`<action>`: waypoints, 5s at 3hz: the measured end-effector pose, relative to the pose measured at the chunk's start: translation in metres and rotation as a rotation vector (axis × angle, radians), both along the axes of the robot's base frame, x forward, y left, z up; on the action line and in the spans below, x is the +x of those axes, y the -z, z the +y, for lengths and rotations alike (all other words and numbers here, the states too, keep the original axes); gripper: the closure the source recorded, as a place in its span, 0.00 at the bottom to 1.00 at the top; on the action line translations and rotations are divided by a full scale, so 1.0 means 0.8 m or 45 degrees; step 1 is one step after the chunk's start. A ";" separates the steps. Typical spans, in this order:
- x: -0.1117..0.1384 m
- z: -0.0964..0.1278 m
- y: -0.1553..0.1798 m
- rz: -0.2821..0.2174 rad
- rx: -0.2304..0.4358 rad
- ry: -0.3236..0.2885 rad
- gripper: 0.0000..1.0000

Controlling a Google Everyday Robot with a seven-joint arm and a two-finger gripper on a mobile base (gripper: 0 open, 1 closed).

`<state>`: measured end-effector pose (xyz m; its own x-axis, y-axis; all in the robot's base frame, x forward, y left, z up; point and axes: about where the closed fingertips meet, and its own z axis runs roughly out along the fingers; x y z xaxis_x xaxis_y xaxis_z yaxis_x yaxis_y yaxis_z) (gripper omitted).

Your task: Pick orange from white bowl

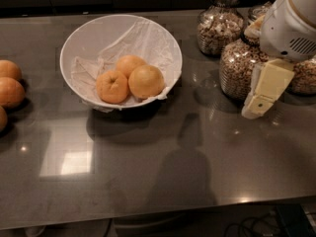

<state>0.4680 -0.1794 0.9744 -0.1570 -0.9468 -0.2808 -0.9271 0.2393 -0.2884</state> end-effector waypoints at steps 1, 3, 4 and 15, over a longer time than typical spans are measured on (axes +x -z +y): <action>0.000 0.000 0.000 0.000 0.001 0.000 0.00; 0.031 0.074 0.010 -0.050 0.182 -0.138 0.00; 0.048 0.118 0.002 -0.060 0.286 -0.223 0.00; 0.125 0.245 0.075 -0.010 0.538 -0.201 0.28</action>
Offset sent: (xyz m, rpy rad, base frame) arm 0.0136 0.0319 -0.0150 0.0938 -0.0204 0.0541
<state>0.5678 0.0168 0.9145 -0.0159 -0.7612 -0.6484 -0.9599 0.1931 -0.2032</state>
